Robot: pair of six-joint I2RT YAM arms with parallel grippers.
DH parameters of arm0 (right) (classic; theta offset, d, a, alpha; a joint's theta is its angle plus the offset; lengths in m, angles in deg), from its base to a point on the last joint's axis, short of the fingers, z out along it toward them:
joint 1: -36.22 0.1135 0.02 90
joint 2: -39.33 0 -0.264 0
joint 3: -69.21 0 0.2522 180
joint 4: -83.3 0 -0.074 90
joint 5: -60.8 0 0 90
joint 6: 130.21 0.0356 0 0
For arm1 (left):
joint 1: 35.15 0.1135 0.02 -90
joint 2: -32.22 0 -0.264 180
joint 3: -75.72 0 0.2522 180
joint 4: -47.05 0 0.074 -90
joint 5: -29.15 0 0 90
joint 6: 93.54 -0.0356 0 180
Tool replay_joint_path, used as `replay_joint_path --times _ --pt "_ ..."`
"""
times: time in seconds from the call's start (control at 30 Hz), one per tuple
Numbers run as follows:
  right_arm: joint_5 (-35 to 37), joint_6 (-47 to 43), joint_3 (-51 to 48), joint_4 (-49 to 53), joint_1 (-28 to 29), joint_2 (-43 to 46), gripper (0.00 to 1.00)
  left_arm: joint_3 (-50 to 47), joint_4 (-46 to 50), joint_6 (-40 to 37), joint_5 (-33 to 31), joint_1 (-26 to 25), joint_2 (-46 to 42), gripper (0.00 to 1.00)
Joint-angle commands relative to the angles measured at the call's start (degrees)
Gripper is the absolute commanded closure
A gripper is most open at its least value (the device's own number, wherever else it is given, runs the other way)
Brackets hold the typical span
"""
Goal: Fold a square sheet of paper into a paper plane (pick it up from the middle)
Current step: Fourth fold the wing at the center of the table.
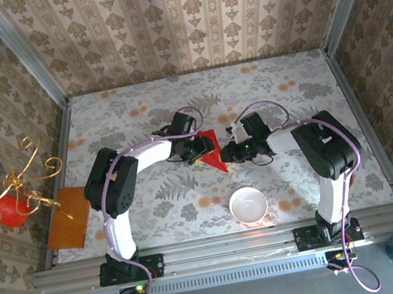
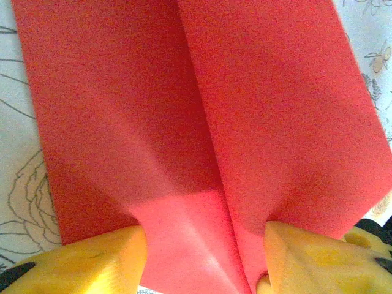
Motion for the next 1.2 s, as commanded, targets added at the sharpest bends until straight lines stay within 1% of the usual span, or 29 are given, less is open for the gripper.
replay_joint_path --times 0.0,0.3,0.5,0.6,0.77,0.83,0.9,1.07,1.17 --pt "1.56 0.22 -1.05 2.13 -0.32 0.37 0.83 -1.08 11.44 -0.74 -4.48 -0.06 3.83 0.44" --pt "0.9 1.46 -1.2 1.87 -0.32 -1.26 0.89 0.51 12.94 -1.02 -4.05 -0.11 4.71 0.41" --pt "0.95 2.34 -0.65 2.78 -0.65 -2.63 0.92 1.7 12.41 -1.92 -3.53 0.01 2.9 0.41" --pt "0.77 2.62 -0.43 3.75 -1.09 -2.67 0.93 2.26 10.34 -2.84 -2.02 0.45 0.84 0.41" --pt "-0.72 3.55 -0.26 4.19 -2.05 -3.04 0.93 3.45 5.05 -4.94 0.53 1.68 -4.08 0.41" --pt "-1.59 3.82 -0.27 4.17 -2.36 -3.37 0.93 2.65 1.86 -5.53 1.57 2.23 -6.14 0.43" --pt "-2.19 4.22 -0.22 4.22 -2.7 -3.65 0.93 1.14 -1.55 -5.75 3.17 2.59 -7.35 0.46" --pt "-3.84 4.62 0.43 4.64 -3.38 -4.39 0.93 -2.69 -10.4 -4.57 9.49 3.05 -7.02 0.63" --pt "-4.46 4.62 0.71 4.96 -3.66 -4.49 0.92 -3.12 -14.25 -3.86 13.27 2.88 -5.57 0.7"
